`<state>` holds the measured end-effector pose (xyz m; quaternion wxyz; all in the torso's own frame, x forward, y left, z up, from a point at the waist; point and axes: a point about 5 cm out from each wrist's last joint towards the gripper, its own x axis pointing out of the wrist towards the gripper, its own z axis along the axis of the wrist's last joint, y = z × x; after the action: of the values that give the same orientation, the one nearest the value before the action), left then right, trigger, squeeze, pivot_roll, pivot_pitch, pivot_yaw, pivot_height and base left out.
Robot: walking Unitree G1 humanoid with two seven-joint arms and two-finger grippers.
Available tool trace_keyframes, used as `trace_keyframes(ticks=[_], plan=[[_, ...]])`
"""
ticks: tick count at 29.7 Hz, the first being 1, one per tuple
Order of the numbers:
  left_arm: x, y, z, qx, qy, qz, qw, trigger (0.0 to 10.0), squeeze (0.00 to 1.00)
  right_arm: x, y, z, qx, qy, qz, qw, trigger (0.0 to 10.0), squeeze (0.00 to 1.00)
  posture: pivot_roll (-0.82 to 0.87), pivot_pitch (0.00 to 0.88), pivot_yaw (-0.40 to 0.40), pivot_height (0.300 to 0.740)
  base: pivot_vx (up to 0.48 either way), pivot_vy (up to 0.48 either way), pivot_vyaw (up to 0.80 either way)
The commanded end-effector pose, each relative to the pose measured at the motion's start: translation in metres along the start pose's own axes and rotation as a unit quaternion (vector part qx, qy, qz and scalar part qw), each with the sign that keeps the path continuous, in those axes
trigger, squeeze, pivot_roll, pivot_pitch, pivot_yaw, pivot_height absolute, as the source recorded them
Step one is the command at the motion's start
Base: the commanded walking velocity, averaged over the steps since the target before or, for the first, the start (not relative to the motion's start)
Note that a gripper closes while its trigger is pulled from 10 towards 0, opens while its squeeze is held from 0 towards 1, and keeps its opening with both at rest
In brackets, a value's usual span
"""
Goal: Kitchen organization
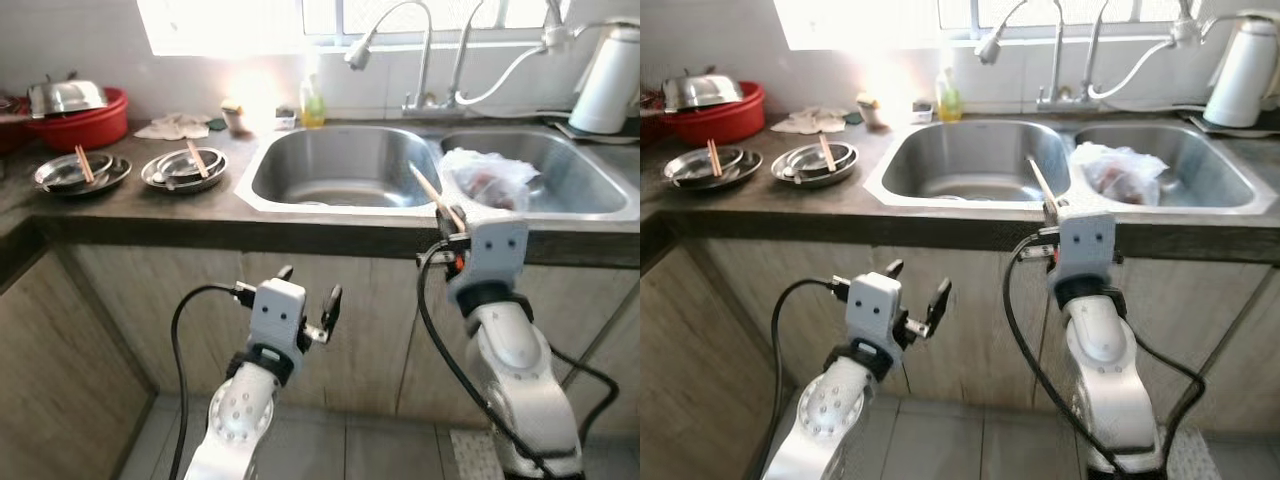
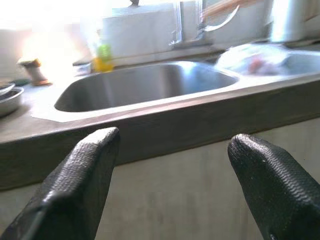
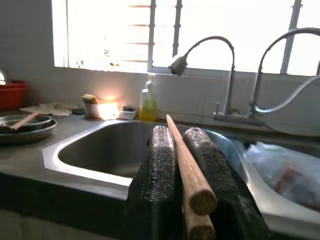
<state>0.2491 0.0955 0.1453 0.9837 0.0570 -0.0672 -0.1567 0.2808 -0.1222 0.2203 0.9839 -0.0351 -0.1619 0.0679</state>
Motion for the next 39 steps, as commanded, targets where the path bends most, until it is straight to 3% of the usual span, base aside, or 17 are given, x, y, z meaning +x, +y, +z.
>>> trace_keyframes(ticks=[1,10,15,27,35,39], plan=[[0.003,-0.006,0.003,-0.005,-0.007,-0.009,1.000,10.0,0.00,0.001,-0.010,-0.005,-0.013,0.016,-0.014,1.000,10.0,0.00,0.04,0.003,-0.018,0.740,0.319,0.000,0.00],[0.002,-0.005,0.001,-0.002,-0.005,-0.010,1.000,10.0,0.00,0.018,-0.008,0.000,-0.032,0.008,0.006,0.999,10.0,0.00,0.03,0.000,-0.014,0.740,0.322,0.000,0.43],[0.003,-0.003,0.001,-0.001,-0.005,-0.007,1.000,10.0,0.00,0.030,-0.006,0.001,-0.021,0.017,0.015,1.000,10.0,0.00,0.04,0.007,-0.020,0.740,0.322,0.000,0.00],[0.006,-0.004,0.003,-0.001,-0.010,-0.006,1.000,10.0,0.00,0.050,-0.014,-0.004,-0.040,0.045,0.028,0.998,10.0,0.00,0.04,0.014,-0.026,0.740,0.321,0.000,0.00],[0.008,-0.003,0.004,0.000,-0.013,-0.008,1.000,10.0,0.00,0.060,-0.024,-0.033,-0.046,0.145,0.018,0.988,10.0,0.00,0.04,0.016,-0.020,0.740,0.321,0.000,0.00],[0.006,-0.003,0.002,0.003,-0.010,-0.004,1.000,10.0,0.00,0.063,-0.027,-0.039,-0.053,0.160,0.012,0.986,10.0,0.00,0.04,0.015,-0.024,0.740,0.322,0.000,0.00]])
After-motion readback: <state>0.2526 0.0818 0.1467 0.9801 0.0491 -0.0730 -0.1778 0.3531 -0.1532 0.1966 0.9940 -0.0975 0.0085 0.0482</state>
